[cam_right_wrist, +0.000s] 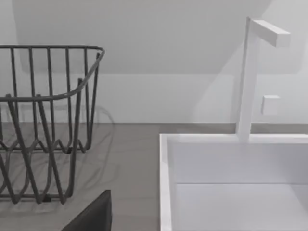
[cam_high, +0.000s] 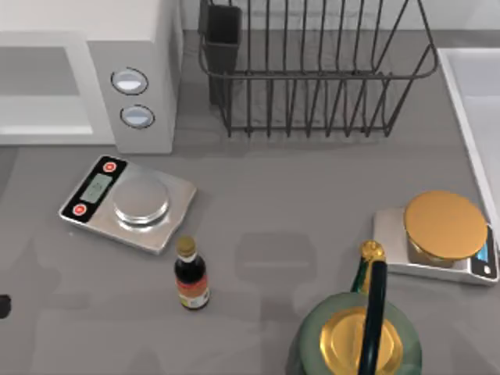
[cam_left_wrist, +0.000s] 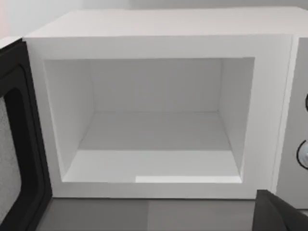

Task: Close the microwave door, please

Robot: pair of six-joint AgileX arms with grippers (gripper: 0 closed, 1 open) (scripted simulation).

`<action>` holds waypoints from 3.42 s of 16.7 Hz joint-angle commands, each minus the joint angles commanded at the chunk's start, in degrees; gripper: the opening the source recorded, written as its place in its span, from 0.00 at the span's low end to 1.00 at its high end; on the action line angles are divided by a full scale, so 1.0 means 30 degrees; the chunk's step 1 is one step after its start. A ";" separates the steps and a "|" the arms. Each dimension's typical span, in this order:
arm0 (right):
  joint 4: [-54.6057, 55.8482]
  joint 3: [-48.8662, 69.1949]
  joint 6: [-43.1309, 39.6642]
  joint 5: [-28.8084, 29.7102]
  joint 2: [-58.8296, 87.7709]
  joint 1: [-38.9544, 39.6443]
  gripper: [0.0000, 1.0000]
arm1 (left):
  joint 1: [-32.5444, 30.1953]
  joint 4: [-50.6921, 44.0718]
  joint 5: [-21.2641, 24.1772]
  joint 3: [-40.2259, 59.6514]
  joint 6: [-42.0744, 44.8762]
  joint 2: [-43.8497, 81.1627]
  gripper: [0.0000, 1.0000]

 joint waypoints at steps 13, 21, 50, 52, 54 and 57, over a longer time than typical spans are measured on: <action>0.0000 0.0000 0.0000 0.0000 0.0000 0.0000 1.00 | 1.2364 -0.5376 0.6622 1.4586 1.1014 2.0362 0.00; 0.0000 0.0000 0.0000 0.0000 0.0000 0.0000 1.00 | 1.7557 -0.8466 1.0448 2.3547 1.6282 3.4673 0.00; 0.0000 0.0000 0.0000 0.0000 0.0000 0.0000 1.00 | 1.7414 -0.1173 1.1026 1.9196 1.6627 3.8605 0.00; 0.0000 0.0000 0.0000 0.0000 0.0000 0.0000 1.00 | 1.6680 -0.0400 1.0658 1.7459 1.5823 3.7272 0.00; 0.0000 0.0000 0.0000 0.0000 0.0000 0.0000 1.00 | 1.5889 0.0472 1.0278 1.5431 1.4953 3.5839 0.00; 0.0000 0.0000 0.0000 0.0000 0.0000 0.0000 1.00 | 1.4988 0.1490 0.9843 1.3507 1.3947 3.4197 0.00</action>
